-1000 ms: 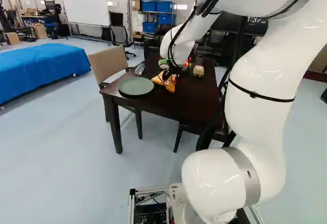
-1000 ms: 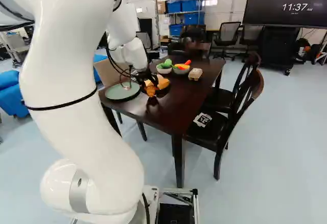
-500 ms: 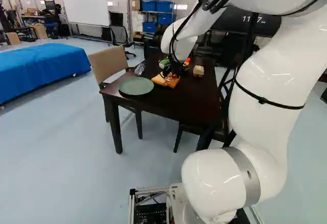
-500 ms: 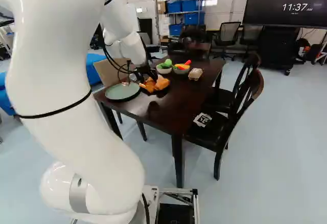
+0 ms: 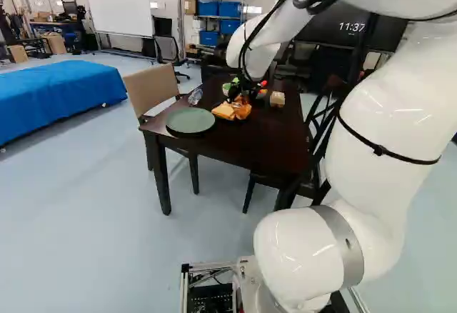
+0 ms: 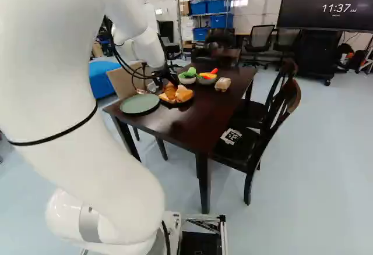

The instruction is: Move the croissant to the empty plate

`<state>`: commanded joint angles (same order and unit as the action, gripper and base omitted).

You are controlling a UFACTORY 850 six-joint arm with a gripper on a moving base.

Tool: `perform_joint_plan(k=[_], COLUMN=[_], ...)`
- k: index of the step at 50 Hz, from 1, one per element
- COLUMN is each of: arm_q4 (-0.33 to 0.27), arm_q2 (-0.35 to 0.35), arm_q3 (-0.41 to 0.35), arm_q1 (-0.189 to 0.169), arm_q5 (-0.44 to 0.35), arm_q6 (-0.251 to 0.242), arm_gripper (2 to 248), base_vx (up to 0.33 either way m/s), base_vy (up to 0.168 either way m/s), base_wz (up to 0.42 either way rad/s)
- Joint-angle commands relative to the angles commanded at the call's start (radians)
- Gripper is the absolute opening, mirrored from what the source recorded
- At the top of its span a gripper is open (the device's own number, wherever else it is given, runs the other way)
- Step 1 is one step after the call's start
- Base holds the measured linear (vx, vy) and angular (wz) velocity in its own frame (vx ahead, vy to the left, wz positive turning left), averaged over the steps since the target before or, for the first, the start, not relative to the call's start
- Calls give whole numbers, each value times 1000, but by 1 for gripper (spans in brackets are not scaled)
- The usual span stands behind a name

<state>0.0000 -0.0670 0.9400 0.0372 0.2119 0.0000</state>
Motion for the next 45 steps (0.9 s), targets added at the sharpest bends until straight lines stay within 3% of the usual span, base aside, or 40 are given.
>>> perform_joint_plan(k=[13, 28, 45], arm_q4=[0, 0, 0], arm_q2=[32, 62, 51], arm_q3=[0, 6, 17], arm_q1=[11, 58, 114], arm_q5=[0, 0, 0], arm_q6=[0, 0, 0], arm_gripper=[121, 121, 121], base_vx=[0, 0, 0], base_vy=[0, 0, 0], base_wz=[0, 0, 0])
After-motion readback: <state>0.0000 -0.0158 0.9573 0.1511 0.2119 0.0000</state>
